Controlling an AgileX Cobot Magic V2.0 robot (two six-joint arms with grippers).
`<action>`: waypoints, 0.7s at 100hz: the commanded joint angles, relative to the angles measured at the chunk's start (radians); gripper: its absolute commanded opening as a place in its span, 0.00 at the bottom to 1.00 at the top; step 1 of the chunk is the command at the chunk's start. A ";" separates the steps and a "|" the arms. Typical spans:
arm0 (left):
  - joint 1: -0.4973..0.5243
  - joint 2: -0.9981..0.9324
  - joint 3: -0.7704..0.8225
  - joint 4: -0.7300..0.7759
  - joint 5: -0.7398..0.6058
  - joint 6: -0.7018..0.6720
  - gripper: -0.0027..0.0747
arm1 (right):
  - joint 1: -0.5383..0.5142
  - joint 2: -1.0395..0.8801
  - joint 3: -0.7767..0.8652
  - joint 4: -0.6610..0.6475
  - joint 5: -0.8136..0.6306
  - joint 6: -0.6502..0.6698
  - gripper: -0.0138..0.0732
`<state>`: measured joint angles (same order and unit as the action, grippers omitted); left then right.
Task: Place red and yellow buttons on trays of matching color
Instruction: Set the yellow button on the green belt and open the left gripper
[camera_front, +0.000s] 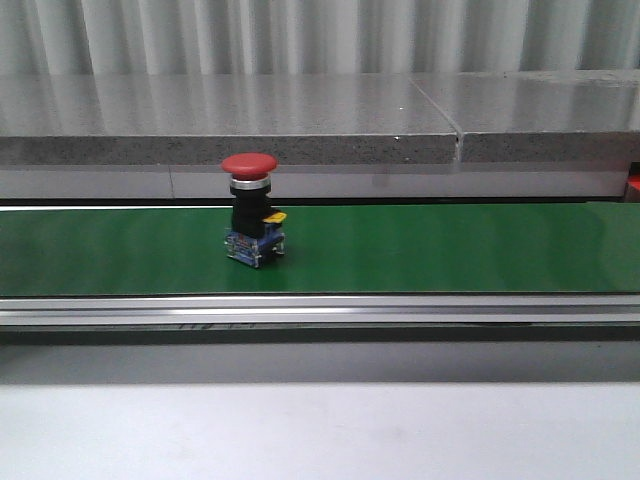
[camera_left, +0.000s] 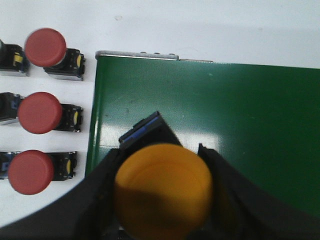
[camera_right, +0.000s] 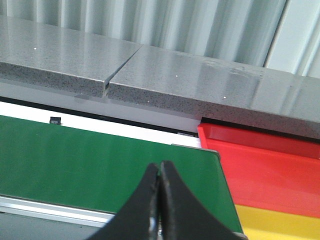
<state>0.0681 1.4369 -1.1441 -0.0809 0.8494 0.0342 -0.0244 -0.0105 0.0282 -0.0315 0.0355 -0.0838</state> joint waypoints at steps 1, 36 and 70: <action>-0.005 0.003 -0.051 -0.024 -0.008 0.014 0.01 | -0.004 -0.010 -0.006 -0.011 -0.081 0.000 0.08; -0.005 0.069 -0.053 -0.033 0.016 0.031 0.01 | -0.004 -0.010 -0.006 -0.011 -0.081 0.000 0.08; -0.005 0.102 -0.053 -0.033 0.045 0.031 0.01 | -0.004 -0.010 -0.006 -0.011 -0.081 0.000 0.08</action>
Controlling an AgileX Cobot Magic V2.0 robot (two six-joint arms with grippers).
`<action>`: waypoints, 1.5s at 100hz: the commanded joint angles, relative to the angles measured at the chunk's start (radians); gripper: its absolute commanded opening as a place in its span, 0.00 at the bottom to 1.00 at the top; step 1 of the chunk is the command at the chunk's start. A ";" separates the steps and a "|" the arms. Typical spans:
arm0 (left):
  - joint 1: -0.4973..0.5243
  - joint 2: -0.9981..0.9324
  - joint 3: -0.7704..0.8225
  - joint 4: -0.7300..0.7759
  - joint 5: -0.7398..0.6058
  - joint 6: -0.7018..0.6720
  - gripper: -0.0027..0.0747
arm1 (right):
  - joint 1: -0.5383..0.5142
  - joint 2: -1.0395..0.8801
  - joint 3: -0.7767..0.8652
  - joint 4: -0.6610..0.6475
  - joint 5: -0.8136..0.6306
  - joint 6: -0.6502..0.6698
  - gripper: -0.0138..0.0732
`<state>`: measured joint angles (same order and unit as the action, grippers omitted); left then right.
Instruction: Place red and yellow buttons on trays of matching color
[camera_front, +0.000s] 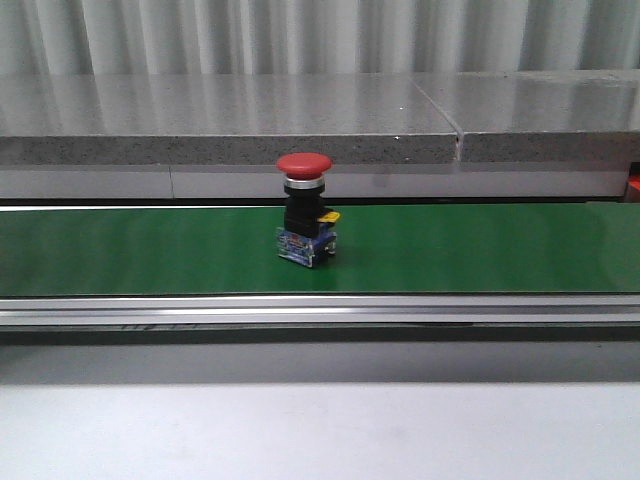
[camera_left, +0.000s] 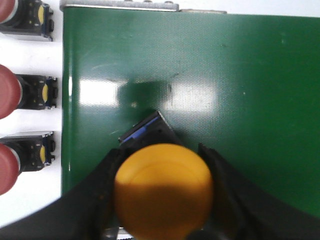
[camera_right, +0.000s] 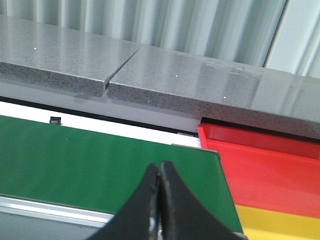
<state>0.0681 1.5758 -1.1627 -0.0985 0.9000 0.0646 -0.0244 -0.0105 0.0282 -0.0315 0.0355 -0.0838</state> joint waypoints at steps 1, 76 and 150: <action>-0.005 -0.037 -0.035 -0.015 -0.005 0.001 0.01 | -0.004 -0.010 -0.006 -0.011 -0.081 0.000 0.08; -0.011 -0.043 -0.046 0.004 -0.012 0.010 0.70 | -0.004 -0.010 -0.006 -0.011 -0.081 0.000 0.08; -0.171 -0.477 0.033 -0.016 -0.188 0.032 0.70 | -0.004 -0.010 -0.006 -0.011 -0.082 -0.001 0.08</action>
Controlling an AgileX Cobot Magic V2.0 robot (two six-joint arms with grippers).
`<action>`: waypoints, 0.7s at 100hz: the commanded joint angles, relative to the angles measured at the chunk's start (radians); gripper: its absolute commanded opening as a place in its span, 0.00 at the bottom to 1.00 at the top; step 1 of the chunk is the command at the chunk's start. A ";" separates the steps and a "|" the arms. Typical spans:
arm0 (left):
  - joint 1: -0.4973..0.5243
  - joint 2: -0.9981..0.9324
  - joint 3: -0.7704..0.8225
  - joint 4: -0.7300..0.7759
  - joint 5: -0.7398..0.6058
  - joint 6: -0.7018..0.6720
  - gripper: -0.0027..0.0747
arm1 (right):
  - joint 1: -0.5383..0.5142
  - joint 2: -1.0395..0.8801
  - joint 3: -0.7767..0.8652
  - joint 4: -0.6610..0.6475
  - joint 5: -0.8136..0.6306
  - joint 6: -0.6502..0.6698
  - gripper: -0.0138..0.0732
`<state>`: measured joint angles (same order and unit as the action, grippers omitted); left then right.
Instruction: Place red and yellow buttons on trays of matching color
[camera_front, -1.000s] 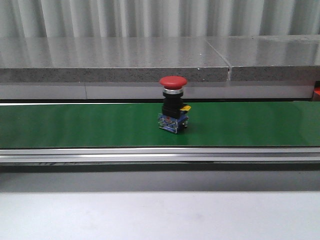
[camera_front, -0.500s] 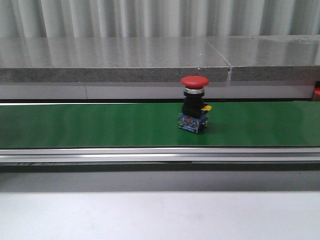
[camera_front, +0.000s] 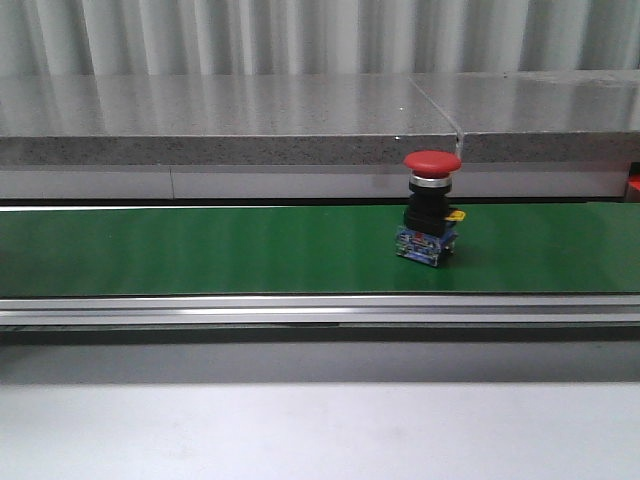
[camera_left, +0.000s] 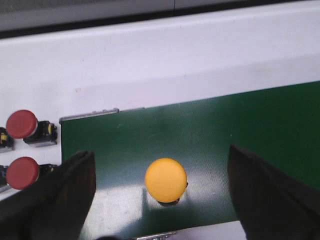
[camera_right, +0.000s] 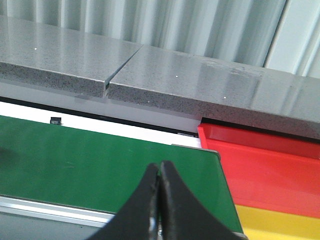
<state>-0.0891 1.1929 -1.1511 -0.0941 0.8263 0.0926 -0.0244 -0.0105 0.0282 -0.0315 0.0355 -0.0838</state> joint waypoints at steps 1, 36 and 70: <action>-0.014 -0.100 0.033 -0.023 -0.123 0.004 0.70 | -0.004 -0.010 -0.006 -0.011 -0.082 -0.001 0.08; -0.014 -0.519 0.439 -0.050 -0.412 0.004 0.69 | -0.004 -0.010 -0.006 -0.011 -0.082 -0.001 0.08; -0.014 -0.810 0.641 -0.050 -0.438 0.004 0.16 | -0.004 -0.010 -0.006 -0.011 -0.165 -0.001 0.08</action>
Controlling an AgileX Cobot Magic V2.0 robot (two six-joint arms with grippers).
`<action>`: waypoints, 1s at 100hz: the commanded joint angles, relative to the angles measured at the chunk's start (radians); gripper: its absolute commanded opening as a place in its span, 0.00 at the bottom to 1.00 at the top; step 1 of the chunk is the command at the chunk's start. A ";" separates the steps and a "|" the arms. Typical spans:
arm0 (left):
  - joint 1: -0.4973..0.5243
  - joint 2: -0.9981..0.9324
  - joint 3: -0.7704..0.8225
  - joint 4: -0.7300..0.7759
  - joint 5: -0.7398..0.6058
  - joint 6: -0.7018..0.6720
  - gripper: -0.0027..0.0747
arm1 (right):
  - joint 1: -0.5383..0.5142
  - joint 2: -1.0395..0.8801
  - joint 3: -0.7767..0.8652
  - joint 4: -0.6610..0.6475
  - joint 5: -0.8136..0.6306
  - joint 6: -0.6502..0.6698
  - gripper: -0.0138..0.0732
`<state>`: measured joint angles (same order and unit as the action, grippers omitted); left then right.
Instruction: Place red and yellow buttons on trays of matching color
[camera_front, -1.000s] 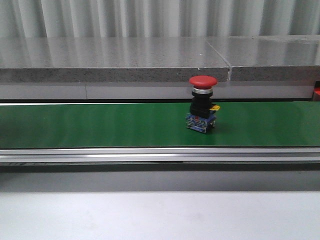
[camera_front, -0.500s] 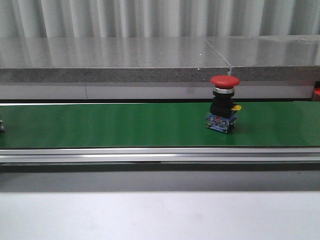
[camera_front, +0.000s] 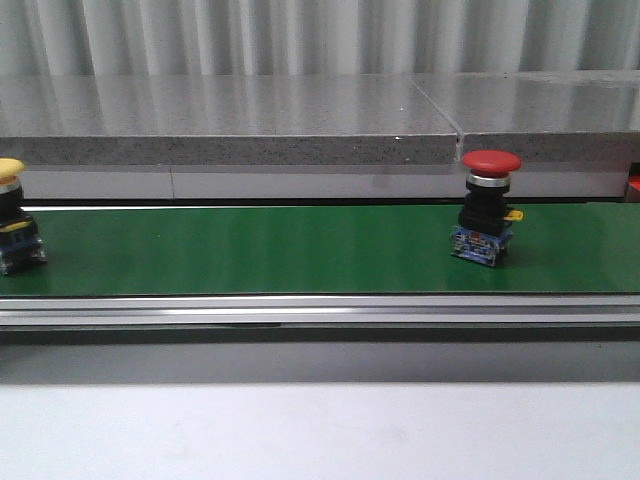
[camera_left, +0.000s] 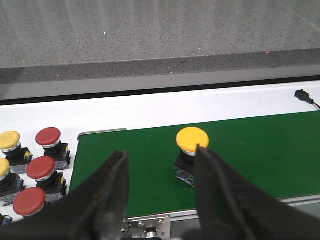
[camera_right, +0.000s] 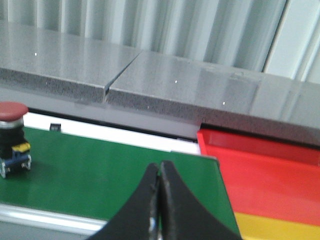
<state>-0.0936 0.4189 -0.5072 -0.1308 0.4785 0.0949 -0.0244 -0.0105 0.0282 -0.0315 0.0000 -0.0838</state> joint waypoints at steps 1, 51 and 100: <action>-0.009 -0.038 -0.001 -0.013 -0.090 0.001 0.14 | -0.004 -0.010 -0.006 -0.011 -0.140 -0.001 0.08; -0.009 -0.057 0.008 -0.013 -0.087 0.001 0.01 | -0.004 0.324 -0.568 0.168 0.373 0.000 0.08; -0.009 -0.057 0.008 -0.013 -0.079 0.001 0.01 | -0.004 0.837 -0.875 0.168 0.628 0.000 0.08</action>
<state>-0.0939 0.3552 -0.4719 -0.1308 0.4764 0.0988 -0.0244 0.7788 -0.8112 0.1304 0.6734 -0.0831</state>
